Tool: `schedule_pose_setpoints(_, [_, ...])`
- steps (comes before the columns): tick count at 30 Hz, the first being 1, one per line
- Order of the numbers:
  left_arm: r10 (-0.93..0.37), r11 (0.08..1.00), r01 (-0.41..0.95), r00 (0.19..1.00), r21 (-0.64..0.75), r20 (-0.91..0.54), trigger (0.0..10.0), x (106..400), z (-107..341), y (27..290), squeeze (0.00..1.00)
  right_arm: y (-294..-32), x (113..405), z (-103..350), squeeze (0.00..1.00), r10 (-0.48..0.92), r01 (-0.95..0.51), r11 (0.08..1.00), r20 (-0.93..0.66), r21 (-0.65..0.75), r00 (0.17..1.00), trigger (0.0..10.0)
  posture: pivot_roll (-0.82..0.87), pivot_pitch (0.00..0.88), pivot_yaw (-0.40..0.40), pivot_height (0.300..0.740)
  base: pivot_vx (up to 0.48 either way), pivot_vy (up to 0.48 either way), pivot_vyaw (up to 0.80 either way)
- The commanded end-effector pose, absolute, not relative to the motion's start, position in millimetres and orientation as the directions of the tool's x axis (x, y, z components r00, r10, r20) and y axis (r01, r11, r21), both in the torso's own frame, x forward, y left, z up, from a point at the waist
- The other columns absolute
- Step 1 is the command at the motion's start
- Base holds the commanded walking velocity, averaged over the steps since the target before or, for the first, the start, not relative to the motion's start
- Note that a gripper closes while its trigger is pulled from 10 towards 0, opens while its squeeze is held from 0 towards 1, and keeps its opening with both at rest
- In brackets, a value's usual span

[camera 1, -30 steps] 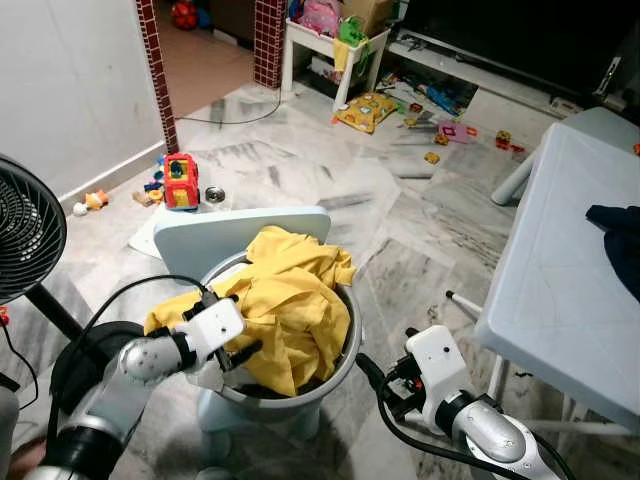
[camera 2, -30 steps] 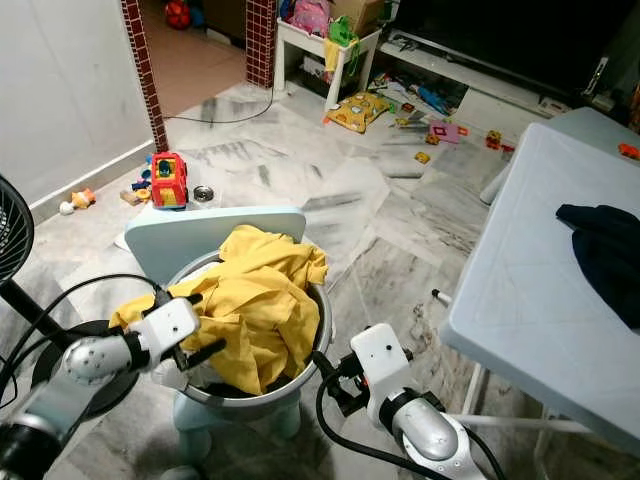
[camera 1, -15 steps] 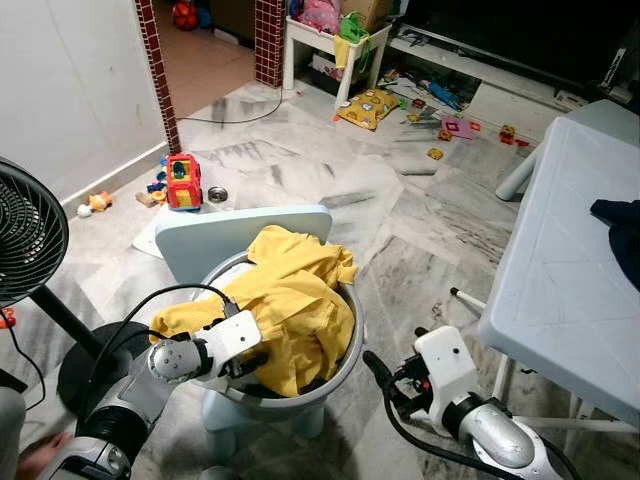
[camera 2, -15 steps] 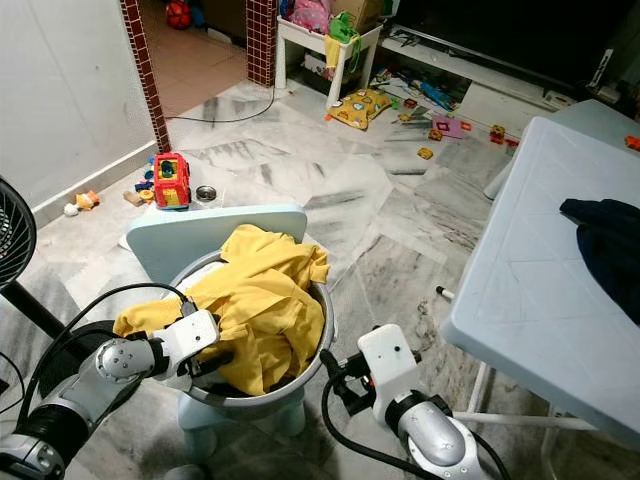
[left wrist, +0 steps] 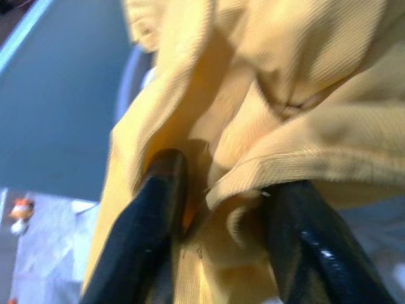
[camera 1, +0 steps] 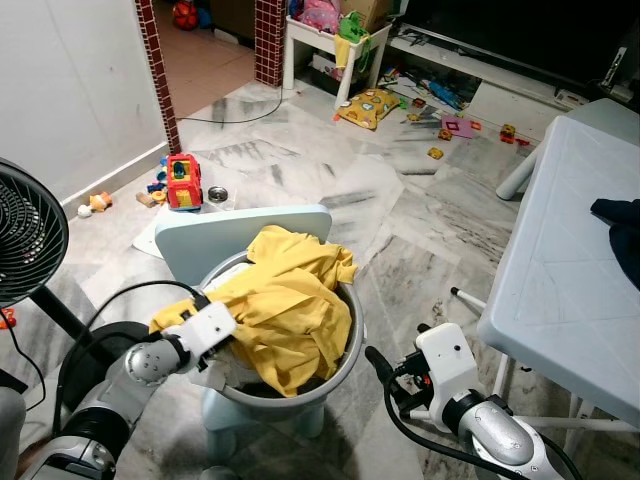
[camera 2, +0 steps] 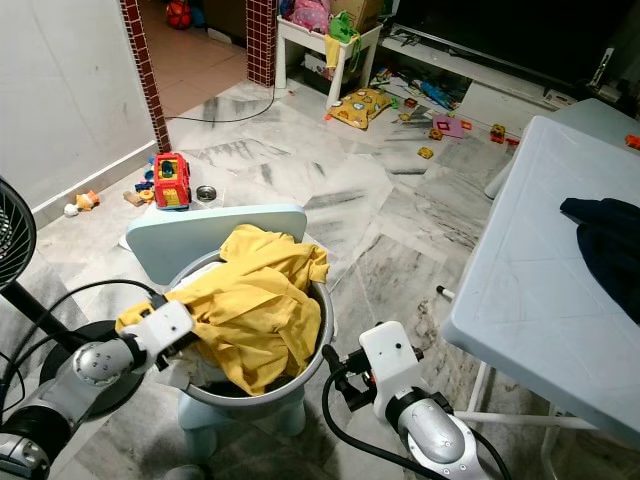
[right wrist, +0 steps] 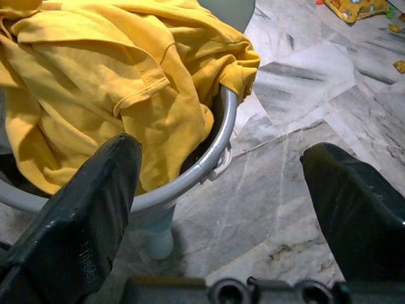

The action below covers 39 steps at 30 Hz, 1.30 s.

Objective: Hang hanger

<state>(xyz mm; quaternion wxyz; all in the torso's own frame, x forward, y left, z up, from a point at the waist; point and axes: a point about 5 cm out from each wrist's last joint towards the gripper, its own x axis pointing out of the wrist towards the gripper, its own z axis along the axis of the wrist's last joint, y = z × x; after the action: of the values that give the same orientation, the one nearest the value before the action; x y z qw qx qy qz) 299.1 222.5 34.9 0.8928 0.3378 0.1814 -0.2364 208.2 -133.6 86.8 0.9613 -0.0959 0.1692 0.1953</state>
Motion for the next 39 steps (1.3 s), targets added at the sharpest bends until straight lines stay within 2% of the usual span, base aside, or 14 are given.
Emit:
schedule_pose_setpoints(1, [-0.263,0.685,0.514,0.835,0.517,-0.483,0.0,298.5,33.9,228.8,0.0,-137.2,207.7,85.6,0.0,0.331,-0.4,0.908,-0.372,-0.126,0.867,10.0,0.09,0.119,-0.126,0.74,0.0,0.0,0.0])
schedule_pose_setpoints(8, [-0.12,0.765,0.359,0.895,0.534,-0.429,0.0,302.7,41.2,250.1,0.0,-137.9,207.5,86.0,0.0,0.331,-0.402,0.907,-0.374,-0.127,0.866,10.0,0.08,0.122,-0.127,0.74,0.0,0.0,0.0])
schedule_pose_setpoints(11, [-0.041,0.78,0.257,0.931,0.571,-0.362,0.0,304.6,49.1,260.7,0.0,-138.5,206.6,85.9,0.0,0.33,-0.402,0.907,-0.377,-0.128,0.865,10.0,0.08,0.123,-0.127,0.74,0.0,0.0,0.0])
schedule_pose_setpoints(17, [0.035,0.804,0.156,0.951,0.574,-0.307,0.0,299.7,50.5,270.7,0.0,-138.6,206.5,85.7,0.0,0.333,-0.405,0.905,-0.377,-0.13,0.864,10.0,0.08,0.12,-0.132,0.74,0.0,0.0,0.0])
schedule_pose_setpoints(27, [0.033,0.809,0.087,0.981,0.582,-0.193,0.0,309.4,66.7,265.9,0.0,-137.3,209.1,86.3,0.0,0.342,-0.415,0.9,-0.374,-0.135,0.862,10.0,0.08,0.114,-0.138,0.74,0.0,0.0,0.0])
schedule_pose_setpoints(29, [-0.002,0.797,0.079,0.992,0.599,-0.128,0.0,315.7,77.0,257.6,0.0,-137.5,208.9,86.1,0.0,0.34,-0.415,0.9,-0.375,-0.137,0.862,10.0,0.08,0.112,-0.134,0.74,0.0,0.0,0.0])
schedule_pose_setpoints(32, [-0.04,0.792,0.096,0.994,0.603,-0.106,0.0,318.0,80.4,250.0,0.0,-137.4,208.4,85.9,0.0,0.34,-0.415,0.9,-0.375,-0.137,0.862,10.0,0.08,0.113,-0.132,0.74,0.0,0.0,0.0])
schedule_pose_setpoints(33, [-0.071,0.787,0.113,0.993,0.607,-0.093,5.7,319.2,82.5,243.6,0.0,-137.2,208.0,85.6,0.0,0.34,-0.415,0.899,-0.376,-0.137,0.862,10.0,0.08,0.113,-0.132,0.74,0.0,0.0,0.0])
schedule_pose_setpoints(34, [-0.143,0.781,0.15,0.988,0.606,-0.061,10.0,321.3,87.4,228.6,0.0,-136.4,207.0,85.0,0.0,0.341,-0.416,0.899,-0.378,-0.137,0.861,10.0,0.08,0.112,-0.132,0.74,0.0,0.0,0.0])
schedule_pose_setpoints(36, [-0.178,0.773,0.168,0.983,0.611,-0.044,10.0,322.2,90.2,221.2,0.0,-136.0,206.7,84.8,0.0,0.342,-0.417,0.899,-0.378,-0.137,0.86,10.0,0.08,0.112,-0.132,0.74,0.0,0.0,0.0])
schedule_pose_setpoints(38, [-0.28,0.76,0.233,0.96,0.606,-0.018,10.0,324.3,95.7,199.7,0.0,-134.8,206.2,84.1,0.0,0.345,-0.421,0.897,-0.381,-0.136,0.858,10.0,0.08,0.111,-0.133,0.74,0.0,0.0,0.0])
schedule_pose_setpoints(39, [-0.297,0.764,0.245,0.955,0.597,-0.011,10.0,325.6,97.0,194.2,0.45,-134.6,206.4,84.0,0.0,0.346,-0.423,0.896,-0.381,-0.136,0.857,10.0,0.08,0.111,-0.133,0.74,0.0,0.0,0.0])
